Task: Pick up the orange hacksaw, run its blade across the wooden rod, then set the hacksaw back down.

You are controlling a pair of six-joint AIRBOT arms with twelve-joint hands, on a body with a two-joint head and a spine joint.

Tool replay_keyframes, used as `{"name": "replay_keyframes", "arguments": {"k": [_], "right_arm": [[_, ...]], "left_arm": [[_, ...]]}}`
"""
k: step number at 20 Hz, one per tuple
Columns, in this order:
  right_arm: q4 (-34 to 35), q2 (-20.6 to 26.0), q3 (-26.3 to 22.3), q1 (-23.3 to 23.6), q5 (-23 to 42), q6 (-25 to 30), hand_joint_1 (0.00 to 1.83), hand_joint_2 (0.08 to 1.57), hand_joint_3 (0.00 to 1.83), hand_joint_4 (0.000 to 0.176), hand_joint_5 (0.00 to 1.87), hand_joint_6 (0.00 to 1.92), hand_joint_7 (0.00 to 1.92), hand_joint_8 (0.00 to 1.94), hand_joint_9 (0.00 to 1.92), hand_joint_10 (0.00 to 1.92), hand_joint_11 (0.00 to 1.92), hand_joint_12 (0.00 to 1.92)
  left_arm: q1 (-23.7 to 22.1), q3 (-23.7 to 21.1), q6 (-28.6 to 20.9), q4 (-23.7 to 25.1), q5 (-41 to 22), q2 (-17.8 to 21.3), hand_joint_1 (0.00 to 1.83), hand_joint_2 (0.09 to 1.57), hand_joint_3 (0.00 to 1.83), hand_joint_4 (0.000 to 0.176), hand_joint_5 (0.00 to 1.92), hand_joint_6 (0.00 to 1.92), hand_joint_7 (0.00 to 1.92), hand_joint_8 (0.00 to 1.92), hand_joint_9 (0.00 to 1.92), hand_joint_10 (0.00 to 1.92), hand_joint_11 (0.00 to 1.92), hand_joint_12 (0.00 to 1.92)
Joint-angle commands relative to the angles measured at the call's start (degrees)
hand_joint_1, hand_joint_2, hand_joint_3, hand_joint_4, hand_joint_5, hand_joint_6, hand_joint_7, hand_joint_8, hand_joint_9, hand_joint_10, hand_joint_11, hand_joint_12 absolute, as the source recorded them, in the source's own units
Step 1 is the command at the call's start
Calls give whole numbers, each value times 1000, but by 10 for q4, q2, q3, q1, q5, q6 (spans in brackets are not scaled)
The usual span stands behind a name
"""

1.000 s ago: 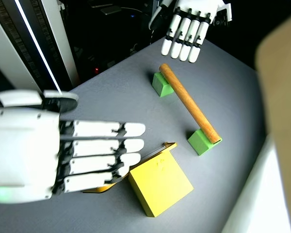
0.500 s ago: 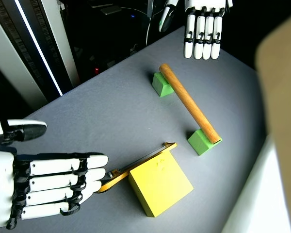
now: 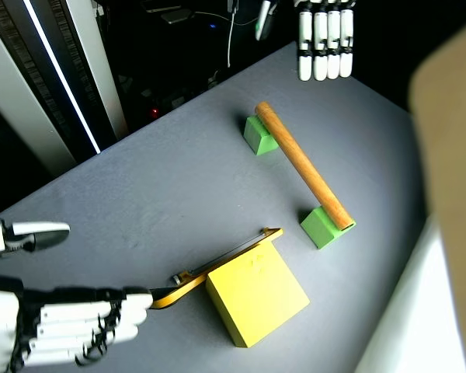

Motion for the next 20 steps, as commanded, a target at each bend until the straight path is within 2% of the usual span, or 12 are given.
{"name": "replay_keyframes", "arguments": {"k": [1, 2, 4, 6, 9, 13, 16, 20], "right_arm": [[24, 0, 5, -2, 68, 11, 1129, 1079, 0, 0, 156, 6, 153, 9, 124, 22, 0, 505], [24, -5, 10, -6, 74, 16, 1129, 1079, 0, 0, 156, 6, 153, 9, 124, 22, 0, 505], [28, -16, 29, -23, 100, 25, 1083, 1080, 0, 0, 156, 4, 136, 3, 108, 5, 0, 552], [28, -26, 52, -33, 124, 26, 1065, 1107, 5, 0, 131, 0, 118, 3, 101, 6, 0, 493], [28, -40, 84, -42, 133, 22, 1104, 1086, 0, 0, 179, 9, 156, 5, 138, 6, 0, 596], [28, -50, 108, -65, 155, 27, 1108, 1089, 0, 0, 139, 1, 134, 2, 116, 2, 0, 592], [28, -59, 119, -68, 132, 22, 1102, 1088, 0, 0, 141, 5, 159, 4, 141, 5, 0, 627], [28, -73, 138, -69, 109, 14, 1065, 1114, 9, 0, 127, 1, 148, 2, 142, 3, 0, 623]], "left_arm": [[-3, -3, -5, -23, -24, 10, 17, 1257, 2, 0, 9, 0, 0, 0, 0, 0, 0, 0], [-1, -11, -6, -20, -27, 16, 17, 1257, 2, 0, 9, 0, 0, 0, 0, 0, 0, 0], [-1, -19, -19, 19, -37, 20, 52, 1252, 0, 0, 17, 3, 0, 0, 0, 0, 0, 0], [-2, -29, -21, 44, -42, 21, 53, 1253, 0, 0, 9, 0, 0, 0, 0, 0, 0, 0], [-1, -48, -48, 82, -18, 19, 20, 1256, 2, 0, 7, 2, 1, 0, 1, 0, 3, 1], [3, -71, -62, 87, 22, 12, 39, 1257, 0, 0, 2, 1, 0, 0, 0, 0, 8, 3], [13, -69, -62, 86, 82, -4, 11, 1265, 3, 0, 0, 0, 0, 0, 0, 0, 1, 0], [23, -60, -63, 84, 113, -21, 53, 1260, 0, 0, 0, 0, 0, 0, 0, 0, 10, 5]]}}
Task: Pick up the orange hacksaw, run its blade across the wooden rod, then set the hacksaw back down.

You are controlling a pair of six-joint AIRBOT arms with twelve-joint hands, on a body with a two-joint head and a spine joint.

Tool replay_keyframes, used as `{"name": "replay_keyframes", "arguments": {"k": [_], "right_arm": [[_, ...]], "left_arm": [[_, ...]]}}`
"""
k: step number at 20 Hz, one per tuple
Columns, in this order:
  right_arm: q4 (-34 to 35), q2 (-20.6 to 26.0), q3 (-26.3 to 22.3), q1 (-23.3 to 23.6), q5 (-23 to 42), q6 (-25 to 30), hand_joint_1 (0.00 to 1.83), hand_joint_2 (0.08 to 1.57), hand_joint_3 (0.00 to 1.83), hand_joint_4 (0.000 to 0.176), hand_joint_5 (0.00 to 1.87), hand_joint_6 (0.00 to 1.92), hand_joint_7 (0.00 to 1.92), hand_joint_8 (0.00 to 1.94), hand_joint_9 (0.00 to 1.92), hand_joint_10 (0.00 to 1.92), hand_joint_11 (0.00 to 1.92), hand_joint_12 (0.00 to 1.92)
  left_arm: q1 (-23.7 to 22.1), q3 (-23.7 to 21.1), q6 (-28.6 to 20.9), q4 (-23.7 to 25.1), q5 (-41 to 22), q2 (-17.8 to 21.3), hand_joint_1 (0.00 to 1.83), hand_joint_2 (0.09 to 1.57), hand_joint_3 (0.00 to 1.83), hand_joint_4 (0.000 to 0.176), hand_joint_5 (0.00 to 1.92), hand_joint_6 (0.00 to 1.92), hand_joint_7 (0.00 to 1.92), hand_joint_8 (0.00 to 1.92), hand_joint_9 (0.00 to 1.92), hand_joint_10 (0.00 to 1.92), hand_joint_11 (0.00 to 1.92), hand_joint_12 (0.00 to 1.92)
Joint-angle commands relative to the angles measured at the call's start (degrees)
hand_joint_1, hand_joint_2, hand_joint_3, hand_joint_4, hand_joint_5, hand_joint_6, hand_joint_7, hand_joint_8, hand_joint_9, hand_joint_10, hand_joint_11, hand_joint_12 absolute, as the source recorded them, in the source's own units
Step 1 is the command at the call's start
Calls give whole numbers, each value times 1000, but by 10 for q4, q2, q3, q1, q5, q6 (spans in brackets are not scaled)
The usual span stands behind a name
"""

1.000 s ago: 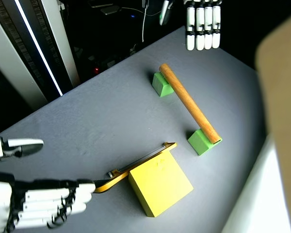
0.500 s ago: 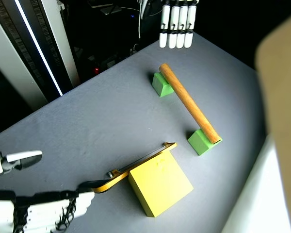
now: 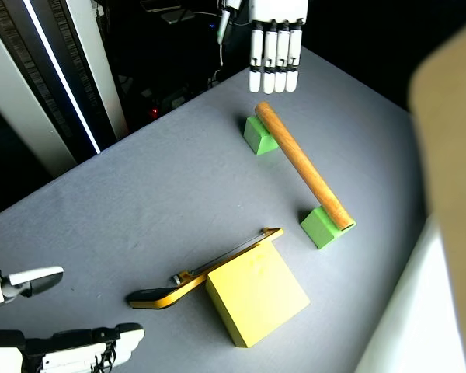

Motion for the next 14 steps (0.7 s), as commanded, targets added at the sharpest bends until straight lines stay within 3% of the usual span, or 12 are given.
{"name": "replay_keyframes", "arguments": {"k": [1, 6, 8, 11, 14], "right_arm": [[32, -2, 6, 3, 35, 1, 1081, 1110, 6, 0, 139, 5, 149, 2, 145, 3, 0, 612], [32, -27, 14, 12, 1, 1, 1102, 1094, 0, 0, 203, 14, 197, 8, 178, 7, 0, 697], [32, -39, 18, 22, -8, 0, 1092, 1075, 0, 0, 145, 1, 186, 1, 152, 1, 0, 553], [32, -55, 22, 38, -28, -3, 1087, 1075, 0, 0, 166, 6, 192, 3, 163, 4, 0, 645], [32, -69, 23, 54, -50, -9, 1084, 1077, 0, 0, 134, 0, 181, 0, 157, 1, 0, 614]], "left_arm": [[-3, 2, -1, -26, -4, -2, 50, 1259, 0, 0, 0, 0, 0, 0, 0, 0, 5, 3], [14, 7, 1, -39, 3, -32, 67, 1255, 0, 0, 0, 0, 0, 0, 0, 0, 29, 13], [23, 10, 8, -42, 3, -48, 35, 1263, 1, 0, 0, 0, 0, 0, 0, 0, 11, 8], [21, 14, 18, -50, 13, -67, 39, 1263, 1, 0, 0, 0, 0, 0, 0, 0, 0, 0], [15, 23, 29, -51, 18, -86, 50, 1258, 0, 0, 0, 0, 0, 0, 0, 0, 14, 6]]}}
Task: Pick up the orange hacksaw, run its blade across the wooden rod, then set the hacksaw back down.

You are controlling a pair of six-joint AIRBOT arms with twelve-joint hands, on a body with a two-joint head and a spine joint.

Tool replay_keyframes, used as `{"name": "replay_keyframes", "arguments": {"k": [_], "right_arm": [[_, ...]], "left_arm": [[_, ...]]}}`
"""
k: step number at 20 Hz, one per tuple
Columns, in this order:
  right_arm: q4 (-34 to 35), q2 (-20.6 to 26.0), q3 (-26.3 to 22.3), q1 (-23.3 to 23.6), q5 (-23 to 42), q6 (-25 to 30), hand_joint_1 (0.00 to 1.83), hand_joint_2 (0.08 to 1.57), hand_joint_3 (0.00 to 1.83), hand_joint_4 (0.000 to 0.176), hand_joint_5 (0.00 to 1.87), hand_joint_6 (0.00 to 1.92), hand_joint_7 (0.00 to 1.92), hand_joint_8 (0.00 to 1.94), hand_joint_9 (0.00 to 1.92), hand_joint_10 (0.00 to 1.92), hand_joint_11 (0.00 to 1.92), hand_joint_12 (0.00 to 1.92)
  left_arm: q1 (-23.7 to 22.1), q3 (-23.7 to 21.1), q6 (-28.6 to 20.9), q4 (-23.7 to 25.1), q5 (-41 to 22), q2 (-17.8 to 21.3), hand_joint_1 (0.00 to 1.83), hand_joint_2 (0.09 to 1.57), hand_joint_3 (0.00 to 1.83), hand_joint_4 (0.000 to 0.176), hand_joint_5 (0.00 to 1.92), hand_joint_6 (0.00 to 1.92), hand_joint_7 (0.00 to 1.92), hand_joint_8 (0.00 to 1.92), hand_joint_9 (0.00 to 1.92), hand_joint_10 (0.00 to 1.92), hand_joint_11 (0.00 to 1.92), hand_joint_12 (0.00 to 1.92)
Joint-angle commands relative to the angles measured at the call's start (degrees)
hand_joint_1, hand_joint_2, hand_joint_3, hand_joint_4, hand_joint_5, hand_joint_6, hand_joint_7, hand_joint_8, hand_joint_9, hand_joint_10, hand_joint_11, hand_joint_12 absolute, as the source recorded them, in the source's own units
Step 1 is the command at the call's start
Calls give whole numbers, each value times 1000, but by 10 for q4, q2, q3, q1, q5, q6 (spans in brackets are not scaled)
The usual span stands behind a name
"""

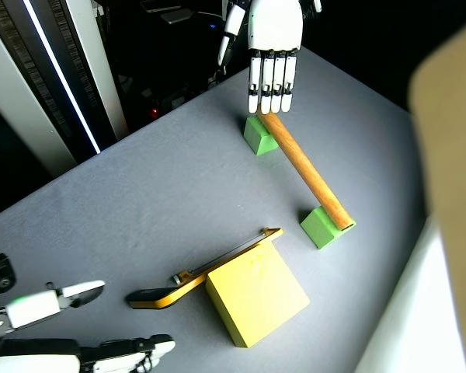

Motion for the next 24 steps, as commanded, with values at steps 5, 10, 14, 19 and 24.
{"name": "replay_keyframes", "arguments": {"k": [5, 10, 14, 19, 24], "right_arm": [[32, -17, 2, 37, 23, -1, 1092, 1079, 0, 0, 144, 8, 177, 10, 165, 6, 0, 625], [32, -37, 2, 60, 7, -1, 1095, 1093, 4, 0, 187, 8, 227, 9, 215, 13, 0, 695], [32, -48, 1, 67, -2, -4, 1089, 1093, 1, 0, 174, 0, 205, 0, 202, 1, 0, 652], [32, -62, -3, 82, -22, -10, 1100, 1065, 0, 0, 174, 4, 226, 5, 210, 6, 0, 724], [32, -66, -12, 86, -38, -22, 1093, 1061, 0, 0, 191, 8, 235, 4, 212, 2, 0, 713]], "left_arm": [[-10, 24, 16, -22, 7, -20, 33, 1265, 0, 0, 0, 0, 0, 0, 0, 0, 0, 0], [-16, 31, 16, -22, 15, -34, 28, 1272, 4, 0, 0, 0, 0, 0, 0, 0, 0, 0], [-16, 31, 16, -22, 9, -35, 55, 1265, 0, 0, 0, 0, 0, 0, 0, 0, 0, 0], [-6, 29, 16, -21, 5, -35, 45, 1266, 0, 0, 0, 0, 0, 0, 0, 0, 0, 0], [2, 31, 16, -21, 4, -37, 33, 1270, 0, 0, 0, 0, 0, 0, 0, 0, 0, 0]]}}
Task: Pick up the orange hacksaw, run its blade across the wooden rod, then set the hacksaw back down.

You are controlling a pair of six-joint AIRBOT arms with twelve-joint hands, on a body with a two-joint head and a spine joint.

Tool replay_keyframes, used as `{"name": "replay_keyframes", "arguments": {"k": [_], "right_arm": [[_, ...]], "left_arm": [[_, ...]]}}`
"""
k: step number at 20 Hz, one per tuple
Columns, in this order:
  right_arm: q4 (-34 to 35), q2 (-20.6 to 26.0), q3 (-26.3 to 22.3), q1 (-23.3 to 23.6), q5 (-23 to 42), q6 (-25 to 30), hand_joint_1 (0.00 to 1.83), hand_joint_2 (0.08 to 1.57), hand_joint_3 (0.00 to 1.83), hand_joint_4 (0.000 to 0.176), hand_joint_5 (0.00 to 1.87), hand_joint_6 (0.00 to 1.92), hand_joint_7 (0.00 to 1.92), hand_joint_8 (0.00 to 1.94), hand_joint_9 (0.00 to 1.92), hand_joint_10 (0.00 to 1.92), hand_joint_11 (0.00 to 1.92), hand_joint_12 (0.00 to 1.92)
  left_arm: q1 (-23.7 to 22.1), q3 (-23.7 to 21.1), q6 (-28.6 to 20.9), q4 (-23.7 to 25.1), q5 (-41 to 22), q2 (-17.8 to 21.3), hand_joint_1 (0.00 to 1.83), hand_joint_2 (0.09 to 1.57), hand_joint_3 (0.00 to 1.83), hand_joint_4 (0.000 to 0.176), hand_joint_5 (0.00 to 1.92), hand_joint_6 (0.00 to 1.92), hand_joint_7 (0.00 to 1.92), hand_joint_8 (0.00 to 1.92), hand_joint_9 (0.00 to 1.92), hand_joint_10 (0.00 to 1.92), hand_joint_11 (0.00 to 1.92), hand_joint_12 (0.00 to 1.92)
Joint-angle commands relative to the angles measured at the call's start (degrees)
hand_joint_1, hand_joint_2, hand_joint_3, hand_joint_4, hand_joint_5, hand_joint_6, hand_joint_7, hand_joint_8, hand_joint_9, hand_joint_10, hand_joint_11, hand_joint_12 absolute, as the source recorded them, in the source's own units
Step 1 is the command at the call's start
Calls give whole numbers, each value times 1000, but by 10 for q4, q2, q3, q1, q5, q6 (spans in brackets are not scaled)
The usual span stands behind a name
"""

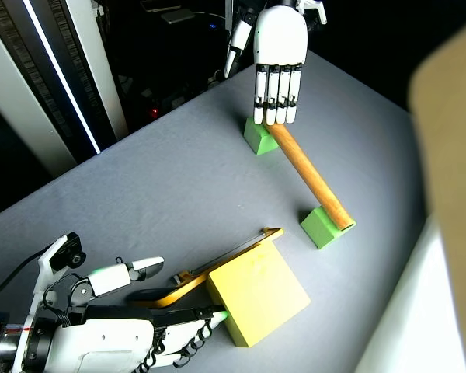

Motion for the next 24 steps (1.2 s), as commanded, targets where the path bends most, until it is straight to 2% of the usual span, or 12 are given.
{"name": "replay_keyframes", "arguments": {"k": [1, 6, 12, 14, 16, 19, 24], "right_arm": [[20, -3, -8, 8, 36, 1, 1093, 1061, 0, 0, 191, 8, 235, 4, 212, 2, 0, 713], [20, 9, -36, -1, 24, -14, 1067, 1074, 2, 0, 183, 4, 209, 2, 194, 5, 0, 695], [20, 19, -49, -19, 36, -20, 1075, 1071, 1, 0, 165, 0, 194, 1, 172, 1, 0, 655], [20, 20, -49, -18, 32, -21, 1074, 1056, 0, 0, 174, 4, 207, 6, 199, 9, 0, 730], [21, 20, -47, -15, 28, -23, 1058, 1074, 3, 0, 157, 0, 208, 3, 205, 7, 0, 712], [86, 18, -47, -20, 23, -89, 1044, 1068, 2, 0, 154, 0, 195, 0, 217, 3, 0, 761], [130, 17, -47, -17, 9, -123, 1051, 1090, 4, 0, 180, 2, 204, 1, 198, 1, 0, 672]], "left_arm": [[-3, 2, 2, -8, -19, -1, 33, 1270, 0, 0, 0, 0, 0, 0, 0, 0, 0, 0], [-3, -2, 2, -8, -19, -2, 44, 1265, 0, 0, 9, 2, 17, 4, 17, 4, 12, 6], [-5, -1, 2, -8, -18, -2, 46, 1270, 0, 0, 8, 3, 11, 3, 15, 5, 21, 12], [-5, -1, 2, -8, -18, -3, 101, 1260, 0, 0, 29, 8, 21, 5, 29, 7, 37, 22], [-6, -2, 2, -8, -18, -3, 83, 1262, 0, 0, 17, 1, 11, 0, 24, 2, 22, 18], [-7, -2, 2, -8, -18, -4, 64, 1269, 3, 0, 14, 0, 8, 0, 18, 0, 25, 22], [-8, -2, 2, -8, -18, -4, 57, 1280, 5, 0, 3, 1, 2, 0, 3, 0, 3, 4]]}}
